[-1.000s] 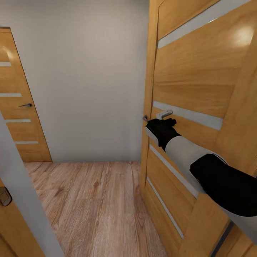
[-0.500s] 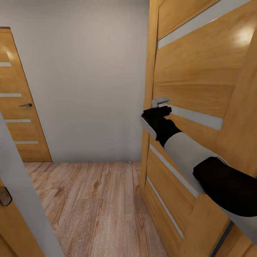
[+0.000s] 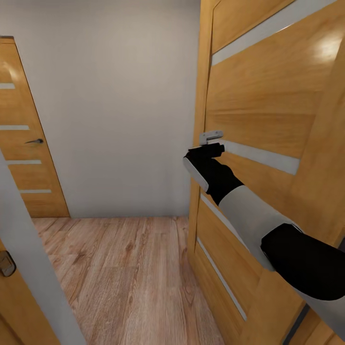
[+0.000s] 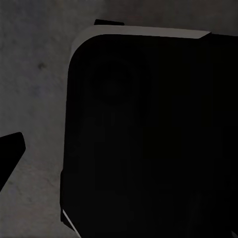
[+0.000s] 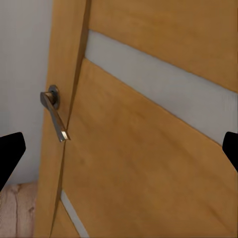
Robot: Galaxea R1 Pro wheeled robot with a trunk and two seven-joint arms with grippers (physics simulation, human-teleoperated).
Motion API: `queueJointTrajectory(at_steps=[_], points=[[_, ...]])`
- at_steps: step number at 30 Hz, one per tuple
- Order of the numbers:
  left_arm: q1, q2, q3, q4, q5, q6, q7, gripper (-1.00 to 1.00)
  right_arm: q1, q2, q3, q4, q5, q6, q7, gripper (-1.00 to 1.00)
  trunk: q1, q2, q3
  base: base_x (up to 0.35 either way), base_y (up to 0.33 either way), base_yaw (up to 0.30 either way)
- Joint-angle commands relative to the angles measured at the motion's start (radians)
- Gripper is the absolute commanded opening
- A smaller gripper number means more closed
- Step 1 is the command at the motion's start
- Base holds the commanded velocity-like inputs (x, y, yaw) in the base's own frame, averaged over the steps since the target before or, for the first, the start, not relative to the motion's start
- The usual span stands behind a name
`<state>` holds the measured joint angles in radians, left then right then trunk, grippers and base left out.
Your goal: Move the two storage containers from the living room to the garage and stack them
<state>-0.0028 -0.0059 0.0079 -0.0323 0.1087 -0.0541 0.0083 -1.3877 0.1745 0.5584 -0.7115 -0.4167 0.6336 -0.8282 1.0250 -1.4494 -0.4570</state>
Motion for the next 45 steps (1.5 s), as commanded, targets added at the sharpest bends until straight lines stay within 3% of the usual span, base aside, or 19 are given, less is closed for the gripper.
queueJointTrajectory(at_steps=[1, 21, 35, 45], points=[[0.0, 0.0, 0.0, 0.0, 0.009, -0.003, 0.001, 1.0, -0.001, 0.0, 0.003, 0.0, -0.007, 0.005, -0.006, 1.0, 0.0, -0.001, -0.001, 0.0, 0.0, 0.0], [0.0, 0.0, 0.001, 0.0, 0.009, -0.003, 0.002, 1.0, 0.001, 0.0, 0.01, 0.0, -0.007, 0.003, -0.001, 1.0, 0.0, -0.001, -0.001, 0.005, 0.0, 0.0], [0.0, 0.0, 0.0, 0.0, 0.009, -0.001, 0.001, 1.0, 0.001, 0.0, 0.012, 0.0, -0.007, 0.005, -0.001, 1.0, 0.0, -0.001, -0.001, 0.276, 0.0, 0.0], [0.0, 0.0, 0.001, 0.0, 0.009, -0.003, 0.002, 1.0, 0.001, 0.0, 0.012, 0.0, -0.007, 0.005, -0.001, 1.0, 0.0, -0.001, -0.001, 0.05, 0.0, 0.0]])
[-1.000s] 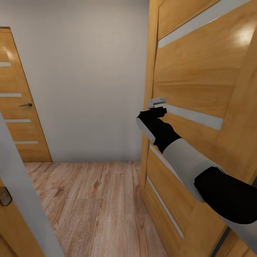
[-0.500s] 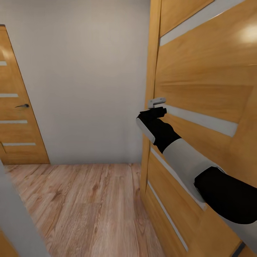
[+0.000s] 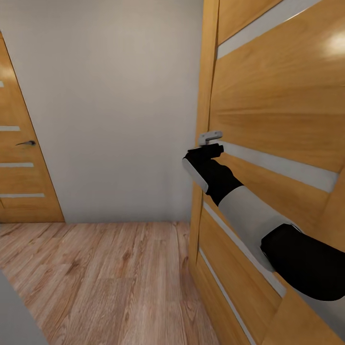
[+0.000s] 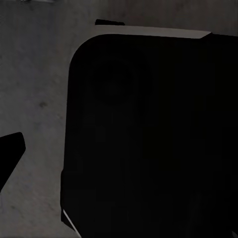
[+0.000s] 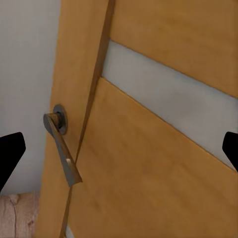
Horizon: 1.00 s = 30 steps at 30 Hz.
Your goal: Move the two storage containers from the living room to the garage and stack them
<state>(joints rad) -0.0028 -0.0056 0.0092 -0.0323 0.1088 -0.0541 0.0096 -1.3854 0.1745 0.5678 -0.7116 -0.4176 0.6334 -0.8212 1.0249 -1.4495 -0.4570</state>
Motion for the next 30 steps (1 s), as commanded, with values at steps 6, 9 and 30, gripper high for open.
queueJointTrajectory(at_steps=[6, 9, 30], points=[[0.0, 0.0, -0.001, 0.0, 0.009, -0.001, 0.0, 1.0, -0.001, 0.0, 0.004, 0.0, -0.006, 0.019, -0.01, 1.0, 0.0, -0.001, -0.001, 0.233, 0.0, 0.0], [0.0, 0.0, -0.001, 0.0, 0.009, -0.001, 0.0, 1.0, -0.001, 0.0, 0.006, 0.0, -0.005, 0.035, -0.012, 1.0, 0.0, -0.001, -0.001, 0.312, 0.0, 0.0], [0.0, 0.0, -0.001, 0.0, 0.009, -0.003, 0.0, 1.0, -0.001, 0.0, 0.01, 0.107, 0.005, 0.028, -0.011, 1.0, 0.0, -0.001, -0.001, 0.062, 0.0, 0.0]])
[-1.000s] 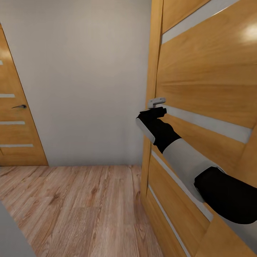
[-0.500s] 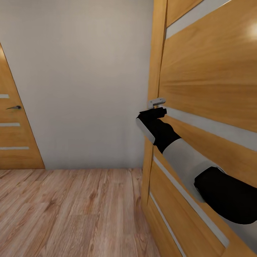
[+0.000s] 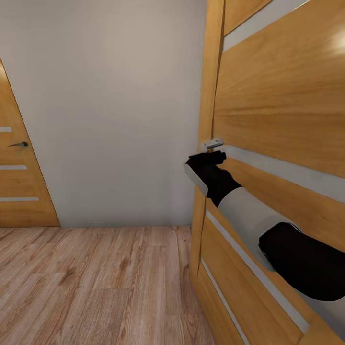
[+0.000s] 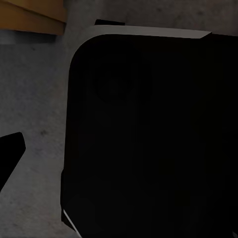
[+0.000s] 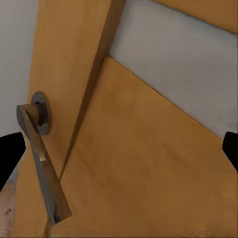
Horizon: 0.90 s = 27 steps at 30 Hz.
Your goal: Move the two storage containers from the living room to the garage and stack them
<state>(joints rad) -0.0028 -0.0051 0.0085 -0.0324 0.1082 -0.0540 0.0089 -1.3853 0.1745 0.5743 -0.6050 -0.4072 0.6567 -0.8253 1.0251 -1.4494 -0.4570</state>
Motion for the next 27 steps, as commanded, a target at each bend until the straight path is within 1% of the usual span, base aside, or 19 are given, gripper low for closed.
queueJointTrajectory(at_steps=[1, 4, 6, 7, 8, 10, 16, 21, 27], points=[[0.0, -0.001, 0.0, 0.0, 0.009, -0.003, 0.001, 1.0, -0.001, 0.0, 0.004, 0.037, -0.003, 0.004, -0.007, 1.0, 0.0, -0.001, -0.001, 0.0, 0.0, 0.0], [0.0, -0.001, -0.001, 0.0, 0.009, -0.003, 0.002, 1.0, -0.001, 0.0, 0.004, 0.082, -0.003, 0.0, -0.006, 1.0, 0.0, -0.001, -0.001, 0.0, 0.0, 0.0], [0.0, -0.001, -0.001, 0.0, 0.008, -0.003, 0.002, 1.0, -0.004, 0.0, 0.004, 0.137, -0.003, -0.011, -0.006, 1.0, 0.0, -0.001, -0.001, 0.0, 0.0, 0.0], [0.0, -0.001, -0.001, 0.0, 0.008, -0.003, 0.002, 1.0, -0.012, 0.0, 0.004, 0.186, -0.003, -0.023, -0.006, 1.0, 0.0, -0.001, -0.001, 0.0, 0.0, 0.0], [0.0, -0.001, -0.001, 0.0, 0.008, -0.003, 0.002, 1.0, -0.019, 0.0, 0.004, 0.215, -0.003, -0.03, -0.006, 1.0, 0.0, -0.001, -0.001, 0.0, 0.0, 0.0], [0.0, -0.001, -0.001, 0.0, 0.008, -0.003, 0.002, 1.0, -0.026, 0.0, 0.003, 0.25, -0.002, -0.04, -0.006, 1.0, 0.0, -0.001, -0.001, 0.0, 0.0, 0.0], [0.0, -0.001, -0.001, 0.0, 0.008, -0.003, 0.002, 1.0, -0.041, 0.0, 0.001, 0.279, -0.005, -0.046, -0.006, 1.0, 0.0, -0.001, -0.001, 0.0, 0.0, 0.0], [0.0, -0.001, -0.001, 0.0, 0.008, -0.003, 0.002, 1.0, -0.068, 0.0, 0.001, 0.352, -0.004, -0.061, -0.006, 1.0, 0.0, -0.001, -0.001, 0.0, 0.0, 0.0], [0.0, -0.001, -0.001, 0.0, 0.008, -0.003, 0.002, 1.0, -0.092, 0.0, 0.0, 0.369, -0.004, -0.07, -0.006, 1.0, 0.0, -0.001, -0.001, 0.0, 0.0, 0.0]])
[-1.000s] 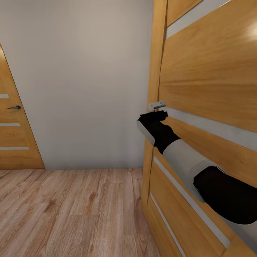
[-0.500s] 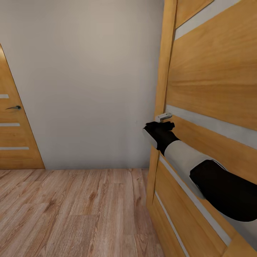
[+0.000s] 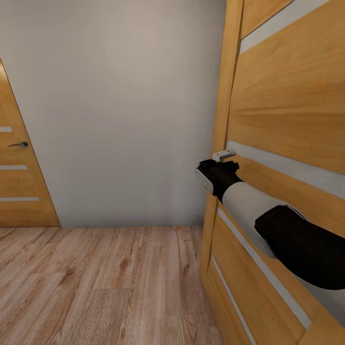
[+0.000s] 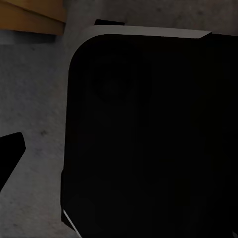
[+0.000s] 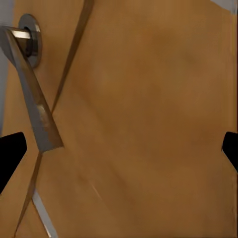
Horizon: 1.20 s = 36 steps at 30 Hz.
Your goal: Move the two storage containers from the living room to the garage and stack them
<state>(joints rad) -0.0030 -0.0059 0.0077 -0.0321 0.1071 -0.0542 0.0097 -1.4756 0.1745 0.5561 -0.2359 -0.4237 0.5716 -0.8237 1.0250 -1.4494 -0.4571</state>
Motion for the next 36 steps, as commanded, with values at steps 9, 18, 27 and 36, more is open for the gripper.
queueJointTrajectory(at_steps=[9, 18, 27, 36], points=[[0.0, 0.0, 0.0, 0.0, 0.009, -0.003, 0.001, 1.0, -0.043, 0.0, 0.017, 0.008, 0.011, 0.017, -0.008, 1.0, 0.0, -0.001, -0.001, 0.0, 0.0, 0.0], [0.0, 0.0, 0.0, 0.0, 0.009, -0.003, 0.001, 1.0, -0.062, -0.037, 0.017, 0.01, 0.011, 0.023, -0.008, 1.0, 0.0, -0.001, -0.001, 0.0, 0.0, 0.0], [0.0, 0.0, 0.0, 0.0, 0.009, -0.003, 0.001, 1.0, -0.073, -0.097, 0.017, 0.01, 0.011, 0.025, -0.008, 1.0, 0.0, -0.001, -0.001, 0.0, 0.0, 0.0], [0.0, 0.0, 0.001, 0.0, 0.009, -0.003, 0.001, 1.0, -0.083, -0.146, 0.017, 0.01, 0.011, 0.025, -0.008, 1.0, 0.0, -0.001, -0.001, 0.0, 0.0, 0.0]])
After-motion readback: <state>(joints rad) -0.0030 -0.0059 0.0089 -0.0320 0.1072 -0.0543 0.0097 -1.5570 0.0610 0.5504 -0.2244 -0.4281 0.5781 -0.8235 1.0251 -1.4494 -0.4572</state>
